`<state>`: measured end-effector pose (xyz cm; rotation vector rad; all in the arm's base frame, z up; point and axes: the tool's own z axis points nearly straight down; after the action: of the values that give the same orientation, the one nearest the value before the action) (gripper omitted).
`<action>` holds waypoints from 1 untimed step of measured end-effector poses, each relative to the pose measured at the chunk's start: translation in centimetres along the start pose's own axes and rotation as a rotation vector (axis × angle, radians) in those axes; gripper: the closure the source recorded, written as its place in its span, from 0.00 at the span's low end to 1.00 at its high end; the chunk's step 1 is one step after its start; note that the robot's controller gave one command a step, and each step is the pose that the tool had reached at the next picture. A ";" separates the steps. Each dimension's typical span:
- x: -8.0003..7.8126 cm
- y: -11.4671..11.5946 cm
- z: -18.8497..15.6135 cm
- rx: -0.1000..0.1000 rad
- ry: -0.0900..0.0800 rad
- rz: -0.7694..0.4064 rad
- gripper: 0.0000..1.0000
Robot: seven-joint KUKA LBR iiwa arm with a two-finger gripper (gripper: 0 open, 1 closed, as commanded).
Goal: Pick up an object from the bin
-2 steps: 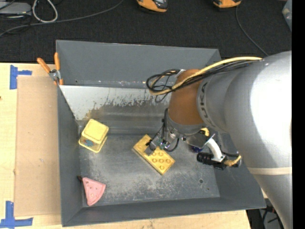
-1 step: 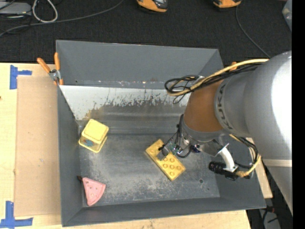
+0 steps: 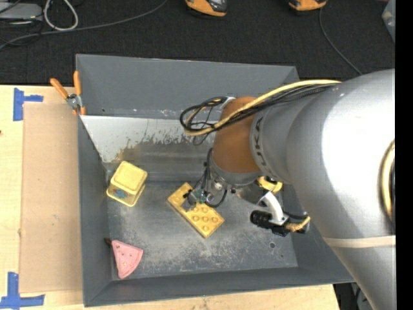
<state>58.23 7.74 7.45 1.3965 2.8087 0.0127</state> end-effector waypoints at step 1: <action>-0.1 -1.1 0.0 -0.005 0.007 0.020 1.00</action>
Offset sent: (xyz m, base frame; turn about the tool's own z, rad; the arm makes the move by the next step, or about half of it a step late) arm 0.0013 0.0181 -0.0045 0.0408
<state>57.41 7.04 7.42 1.4257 2.7983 0.0239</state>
